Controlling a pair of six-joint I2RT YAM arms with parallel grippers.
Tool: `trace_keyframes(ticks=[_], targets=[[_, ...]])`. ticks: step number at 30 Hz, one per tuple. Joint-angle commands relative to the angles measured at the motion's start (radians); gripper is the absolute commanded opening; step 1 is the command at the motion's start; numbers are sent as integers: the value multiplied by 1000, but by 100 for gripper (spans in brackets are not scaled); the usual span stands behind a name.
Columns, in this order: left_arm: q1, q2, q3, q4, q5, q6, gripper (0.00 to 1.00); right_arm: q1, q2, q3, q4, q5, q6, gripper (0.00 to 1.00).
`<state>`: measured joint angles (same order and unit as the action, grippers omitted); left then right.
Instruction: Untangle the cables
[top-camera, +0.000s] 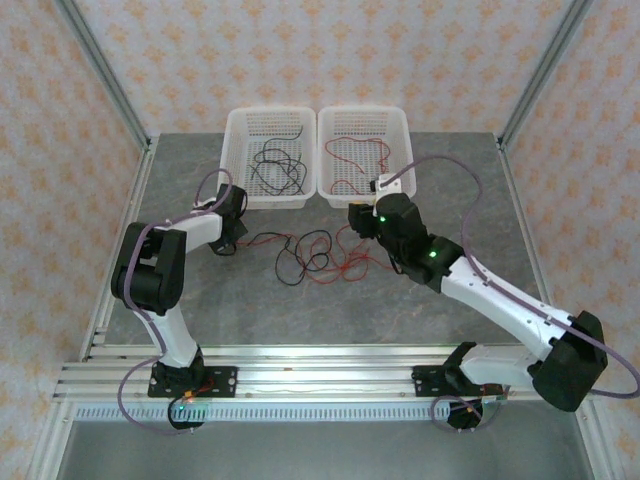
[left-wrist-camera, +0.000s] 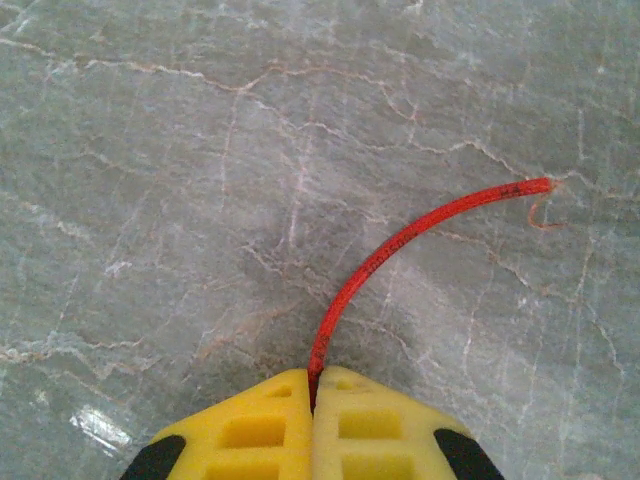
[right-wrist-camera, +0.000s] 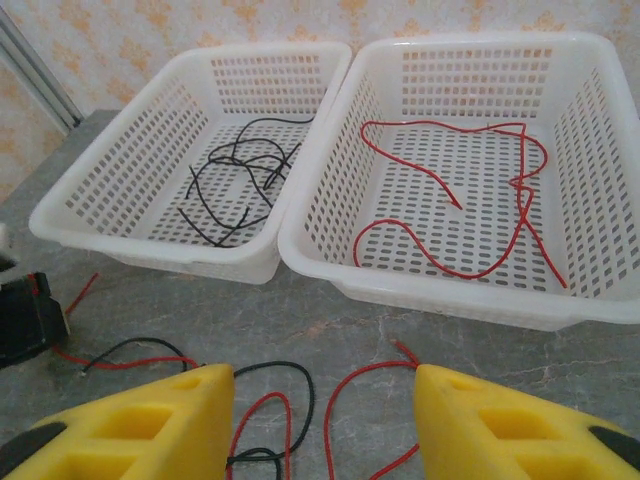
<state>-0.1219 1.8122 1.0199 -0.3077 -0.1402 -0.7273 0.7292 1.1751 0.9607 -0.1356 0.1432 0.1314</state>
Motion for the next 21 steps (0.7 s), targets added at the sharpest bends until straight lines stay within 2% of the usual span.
trace_keyframes(ticks=[1,10,15,21], targets=[[19,13,-50,23,-47,-8,0,-7,-33,-13,21,24,33,50],[2,-215,-92,-13,-39,-11,0,-7,-72,-40,0,10,120,50],[-45,-342,-51,-89,-57,9,0,-7,-69,-60,-12,-8,253,50],[-114,-490,-17,-143,-46,16,0,-7,-45,-118,46,-119,427,50]])
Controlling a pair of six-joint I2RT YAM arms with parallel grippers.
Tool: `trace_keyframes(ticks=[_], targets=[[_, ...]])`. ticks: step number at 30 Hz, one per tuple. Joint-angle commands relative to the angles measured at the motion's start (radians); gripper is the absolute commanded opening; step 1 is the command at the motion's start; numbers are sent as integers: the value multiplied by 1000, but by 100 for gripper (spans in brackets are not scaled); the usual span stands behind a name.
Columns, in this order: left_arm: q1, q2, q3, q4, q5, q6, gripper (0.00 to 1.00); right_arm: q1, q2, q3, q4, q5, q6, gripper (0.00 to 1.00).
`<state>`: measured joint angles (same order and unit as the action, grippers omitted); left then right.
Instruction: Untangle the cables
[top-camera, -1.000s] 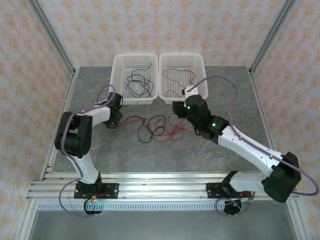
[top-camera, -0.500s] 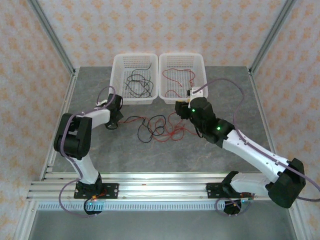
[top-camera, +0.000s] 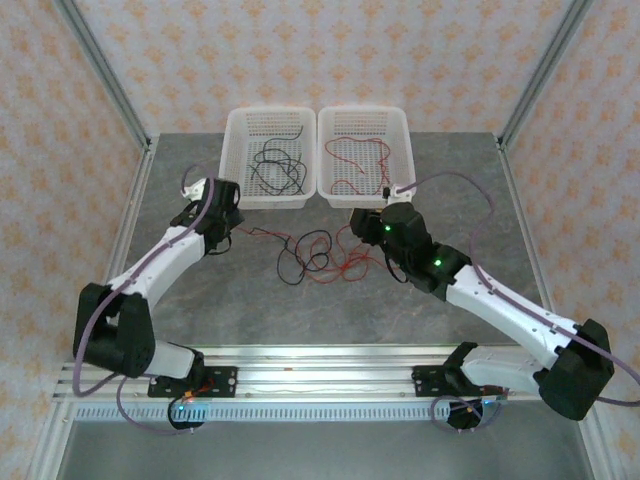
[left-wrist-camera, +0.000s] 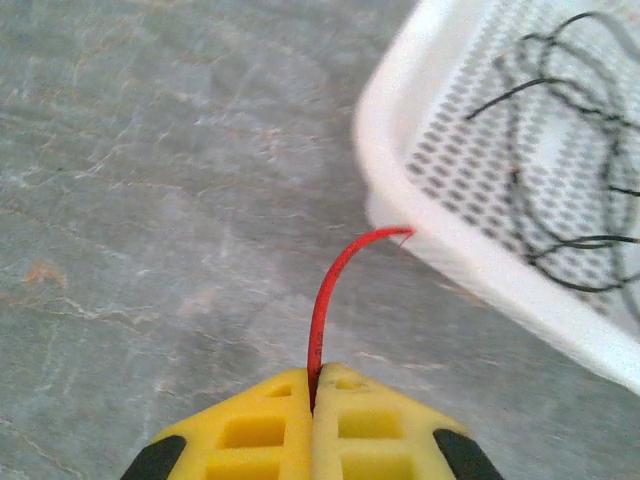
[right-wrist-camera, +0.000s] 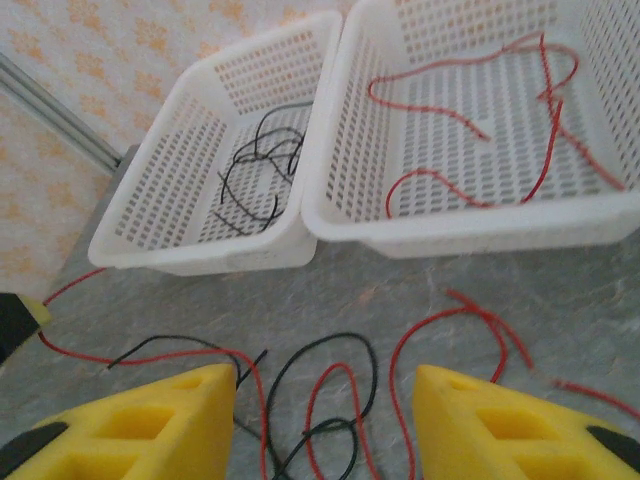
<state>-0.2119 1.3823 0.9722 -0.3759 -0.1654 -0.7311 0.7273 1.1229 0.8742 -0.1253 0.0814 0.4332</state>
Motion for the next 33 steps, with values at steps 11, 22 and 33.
trace_keyframes(ticks=[11,22,33], targets=[[-108,-279,46,-148,32,29,0,73,214,-25,130,-127,295,50],[-209,-379,27,-185,26,-9,0,147,411,96,69,-58,283,50],[-315,-348,86,-233,-47,-96,0,171,525,163,13,-108,41,49]])
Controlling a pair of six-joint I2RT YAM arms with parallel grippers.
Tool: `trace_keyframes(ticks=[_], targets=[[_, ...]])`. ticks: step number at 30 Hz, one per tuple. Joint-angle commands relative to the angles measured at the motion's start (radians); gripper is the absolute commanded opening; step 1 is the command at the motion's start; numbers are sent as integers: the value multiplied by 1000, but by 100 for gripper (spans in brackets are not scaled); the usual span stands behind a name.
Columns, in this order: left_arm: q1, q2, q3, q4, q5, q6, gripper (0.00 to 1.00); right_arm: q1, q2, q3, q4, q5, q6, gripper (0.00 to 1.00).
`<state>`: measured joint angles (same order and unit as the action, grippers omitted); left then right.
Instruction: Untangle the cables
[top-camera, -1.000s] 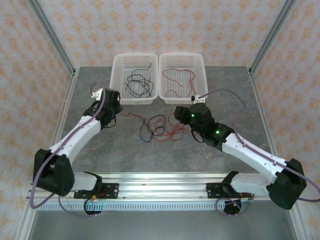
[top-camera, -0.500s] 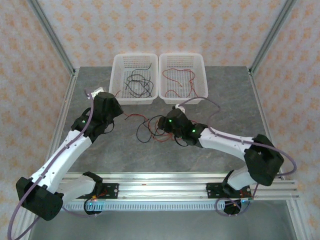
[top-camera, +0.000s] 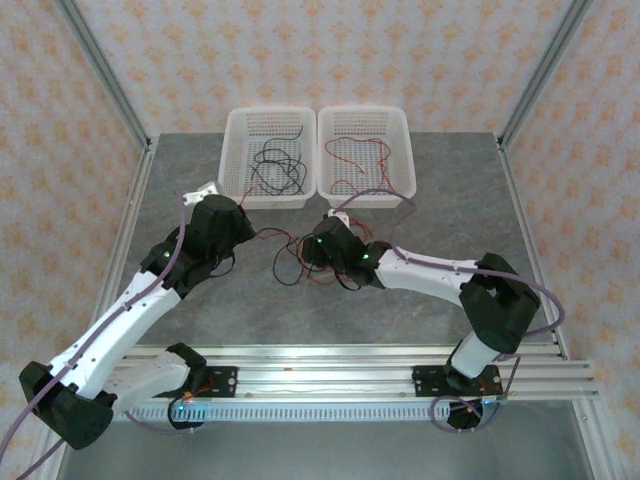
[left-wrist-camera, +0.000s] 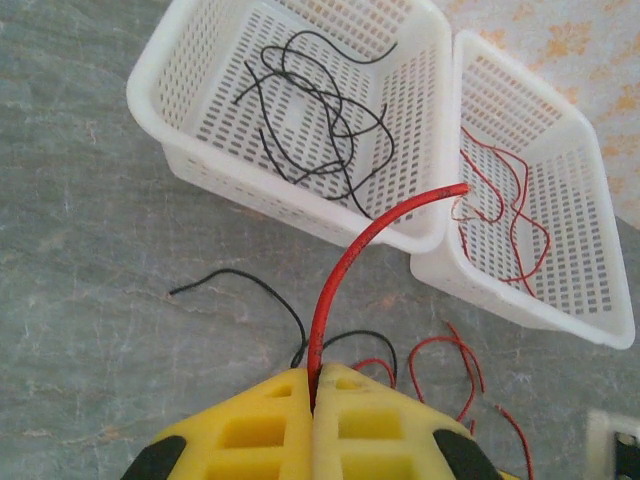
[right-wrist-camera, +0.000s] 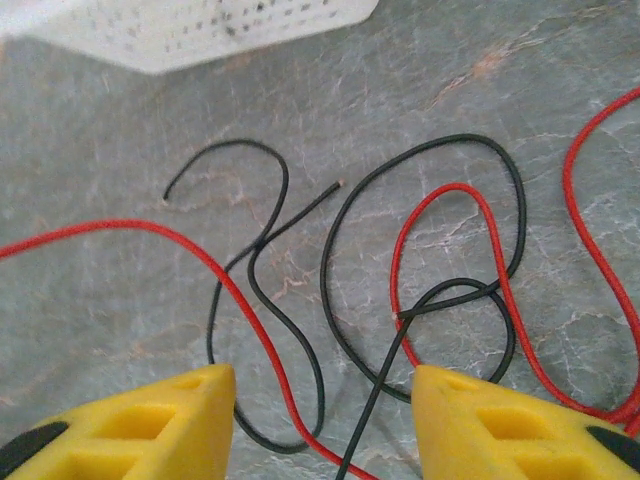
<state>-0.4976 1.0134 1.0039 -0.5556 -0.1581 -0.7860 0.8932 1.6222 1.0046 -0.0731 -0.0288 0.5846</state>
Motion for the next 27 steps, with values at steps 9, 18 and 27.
trace_keyframes(ticks=[9,18,27], targets=[[-157,82,211,-153,-180,-113,0,5,217,103,-25,-29,-231,38],[-258,140,480,-330,-298,-85,0,4,135,-79,38,39,-171,33],[-265,169,745,-414,-317,18,0,5,27,-227,32,122,-91,35]])
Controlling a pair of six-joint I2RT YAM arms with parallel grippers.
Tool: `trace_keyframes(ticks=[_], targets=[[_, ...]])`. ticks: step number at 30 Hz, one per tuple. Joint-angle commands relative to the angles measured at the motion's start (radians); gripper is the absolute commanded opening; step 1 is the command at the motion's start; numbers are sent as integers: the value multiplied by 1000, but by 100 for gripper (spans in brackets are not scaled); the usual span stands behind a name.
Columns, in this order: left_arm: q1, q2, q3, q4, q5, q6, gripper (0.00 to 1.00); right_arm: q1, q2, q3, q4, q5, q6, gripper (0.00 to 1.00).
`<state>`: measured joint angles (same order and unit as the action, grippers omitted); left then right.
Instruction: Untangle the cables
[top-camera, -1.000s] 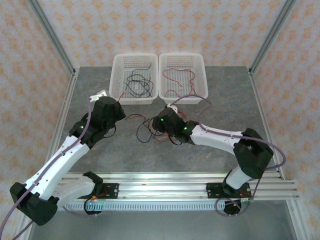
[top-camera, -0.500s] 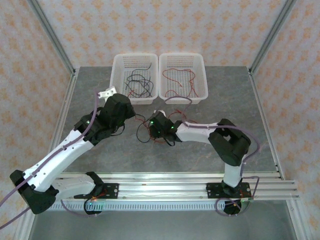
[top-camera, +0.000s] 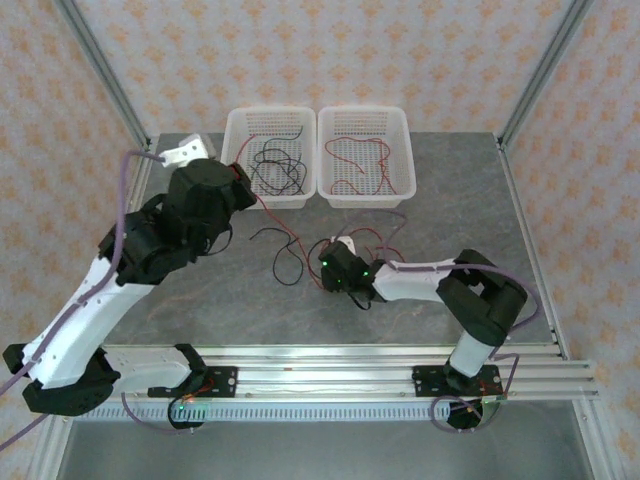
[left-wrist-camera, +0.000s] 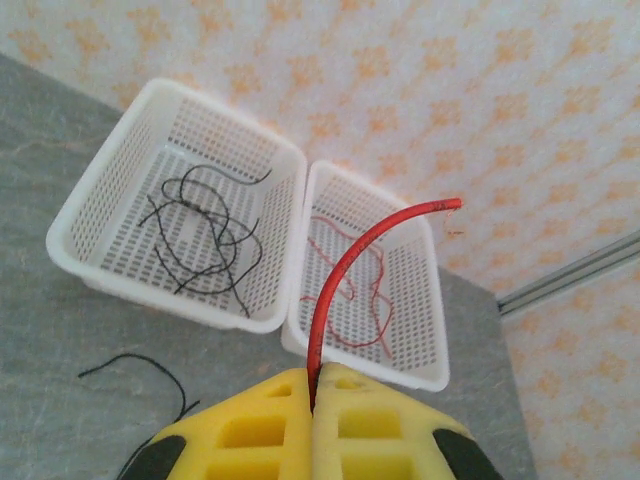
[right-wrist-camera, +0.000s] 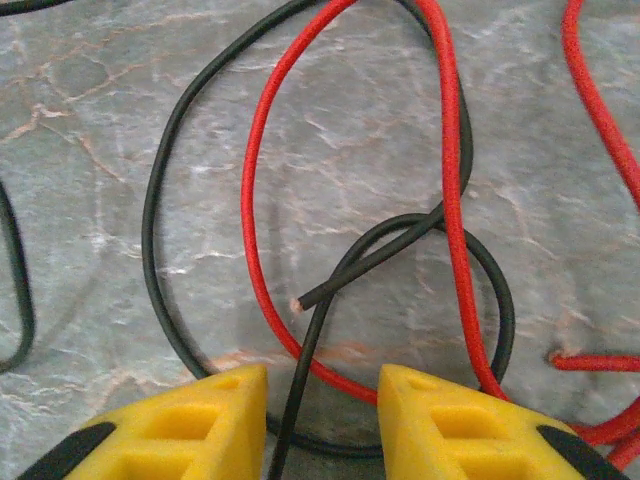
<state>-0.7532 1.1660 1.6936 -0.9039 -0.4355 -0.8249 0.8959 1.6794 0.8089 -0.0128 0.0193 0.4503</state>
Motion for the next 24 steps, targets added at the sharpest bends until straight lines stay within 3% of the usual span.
trace_keyframes(ticks=[1,7,17,21,24], targets=[[-9,24,74,-63,-31,67,0,1,-37,-31,-40,87,47,35],[-10,79,199,-61,-18,140,0,-3,-72,-19,-99,142,68,36],[-8,227,493,-36,-22,293,0,-6,-202,-35,-115,114,83,36],[-9,243,539,93,-3,372,0,-7,-267,-36,-151,120,100,37],[-9,198,449,293,44,429,0,-6,-326,-38,-187,144,113,37]])
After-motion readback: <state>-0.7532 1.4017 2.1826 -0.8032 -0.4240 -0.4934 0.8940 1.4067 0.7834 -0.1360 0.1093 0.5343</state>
